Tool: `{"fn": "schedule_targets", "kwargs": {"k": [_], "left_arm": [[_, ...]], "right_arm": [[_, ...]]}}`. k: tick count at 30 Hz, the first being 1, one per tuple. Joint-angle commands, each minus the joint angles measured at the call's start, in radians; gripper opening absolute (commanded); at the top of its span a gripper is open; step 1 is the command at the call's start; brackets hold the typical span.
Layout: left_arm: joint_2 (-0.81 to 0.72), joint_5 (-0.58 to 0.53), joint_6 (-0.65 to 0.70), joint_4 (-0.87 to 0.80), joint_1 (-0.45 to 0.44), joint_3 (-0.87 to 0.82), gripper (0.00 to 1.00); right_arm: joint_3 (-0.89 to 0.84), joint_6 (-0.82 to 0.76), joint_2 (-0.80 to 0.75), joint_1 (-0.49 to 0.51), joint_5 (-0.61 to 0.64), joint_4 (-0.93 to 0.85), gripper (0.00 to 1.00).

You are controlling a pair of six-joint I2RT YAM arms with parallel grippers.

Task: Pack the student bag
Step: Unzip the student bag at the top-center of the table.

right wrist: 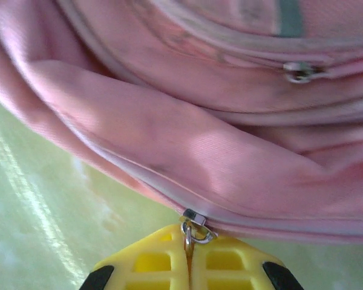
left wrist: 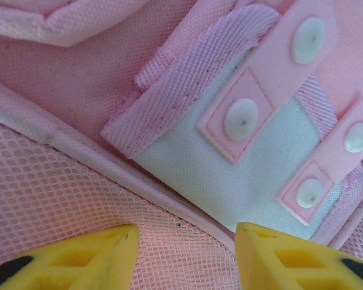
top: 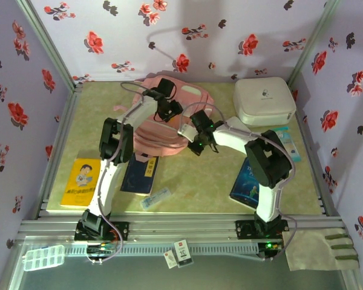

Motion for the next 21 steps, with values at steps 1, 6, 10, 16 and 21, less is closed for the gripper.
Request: {"fn": "schedule_targets", "kwargs": {"k": [1, 6, 10, 16, 21], "left_arm": [[0.126, -0.029, -0.025, -0.069, -0.006, -0.026, 0.48], [0.138, -0.017, -0.025, -0.083, -0.006, -0.017, 0.49], [0.135, -0.010, -0.021, -0.081, -0.007, -0.012, 0.50], [0.101, 0.006, 0.015, -0.093, -0.005, 0.029, 0.54], [0.032, 0.038, 0.058, -0.137, -0.003, 0.117, 0.58]], "right_arm": [[-0.032, 0.052, -0.038, 0.060, -0.057, -0.010, 0.00], [-0.093, 0.115, -0.070, 0.095, -0.118, 0.097, 0.00], [-0.152, 0.170, -0.105, 0.096, -0.098, 0.190, 0.05], [-0.276, 0.313, -0.227, 0.026, -0.062, 0.335, 0.32], [-0.384, 0.454, -0.362, -0.032, -0.061, 0.414, 0.52]]}}
